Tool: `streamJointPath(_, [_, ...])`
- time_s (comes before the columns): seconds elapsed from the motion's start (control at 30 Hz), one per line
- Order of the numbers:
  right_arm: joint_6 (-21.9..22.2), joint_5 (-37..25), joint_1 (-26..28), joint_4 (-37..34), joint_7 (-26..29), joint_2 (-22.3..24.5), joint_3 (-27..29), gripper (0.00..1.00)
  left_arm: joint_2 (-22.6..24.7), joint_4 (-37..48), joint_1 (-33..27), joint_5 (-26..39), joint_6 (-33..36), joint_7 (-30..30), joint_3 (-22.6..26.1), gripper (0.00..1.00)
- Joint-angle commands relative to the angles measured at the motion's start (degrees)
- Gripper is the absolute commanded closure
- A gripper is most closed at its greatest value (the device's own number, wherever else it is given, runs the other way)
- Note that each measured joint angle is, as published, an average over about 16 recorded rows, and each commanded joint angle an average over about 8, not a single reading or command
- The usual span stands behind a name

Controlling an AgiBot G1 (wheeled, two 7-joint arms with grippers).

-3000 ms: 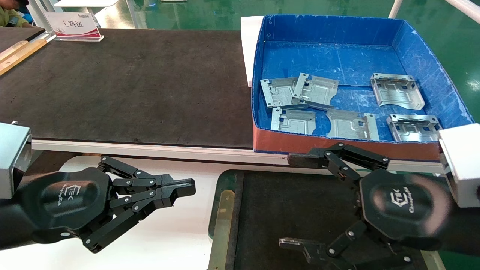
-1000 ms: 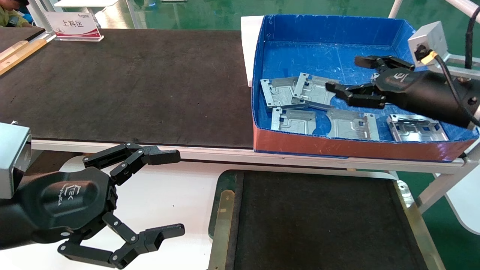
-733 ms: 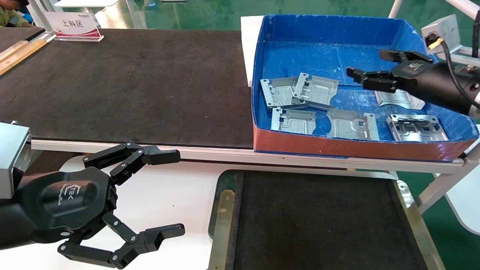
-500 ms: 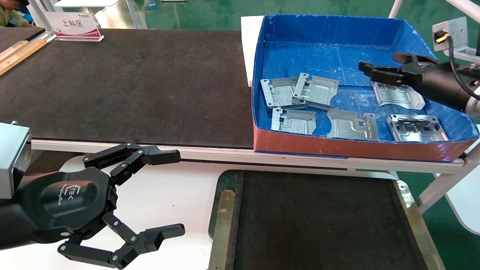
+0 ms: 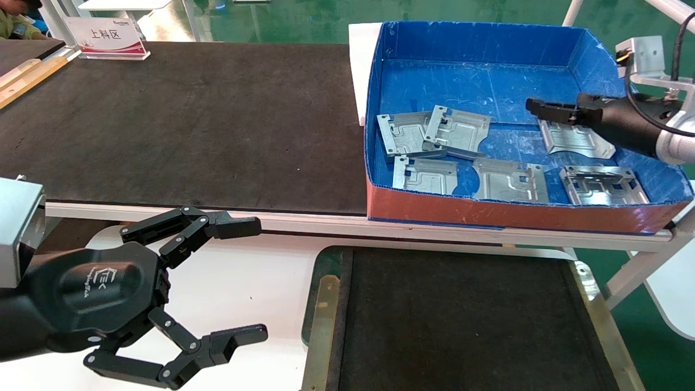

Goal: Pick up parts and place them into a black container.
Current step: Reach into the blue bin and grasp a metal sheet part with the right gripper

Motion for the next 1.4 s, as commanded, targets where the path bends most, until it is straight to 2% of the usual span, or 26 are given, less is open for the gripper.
streamJointPath(0.03, [0.38, -1.86, 1.32, -1.44, 2.07, -0.63, -1.29, 0.0, 0.0, 0.0, 0.0, 0.0, 0.0, 0.0, 0.0, 0.0])
streamJointPath(0.43, [1.63, -5.7, 2.58, -4.09, 8.38, -1.63, -3.93, 0.0, 0.0, 0.0, 0.0, 0.0, 0.0, 0.0, 0.0, 0.0])
streamJointPath(0.47, [1.7, -5.85, 2.54, -4.16, 8.7, -1.64, -4.03, 0.07, 0.0, 0.0, 0.0, 0.0, 0.0, 0.0, 0.0, 0.0])
streamJointPath(0.7, [1.09, -6.4, 1.99, -3.77, 10.11, -1.63, -4.36, 0.94, 0.0, 0.0, 0.0, 0.0, 0.0, 0.0, 0.0, 0.0])
streamJointPath(0.73, [0.96, -6.45, 1.89, -3.62, 10.18, -1.62, -4.39, 1.0, 0.0, 0.0, 0.0, 0.0, 0.0, 0.0, 0.0, 0.0])
streamJointPath(1.4, [0.66, -7.53, 1.34, -1.54, 11.05, -1.16, -5.14, 1.0, 0.0, 0.0, 0.0, 0.0, 0.0, 0.0, 0.0, 0.0])
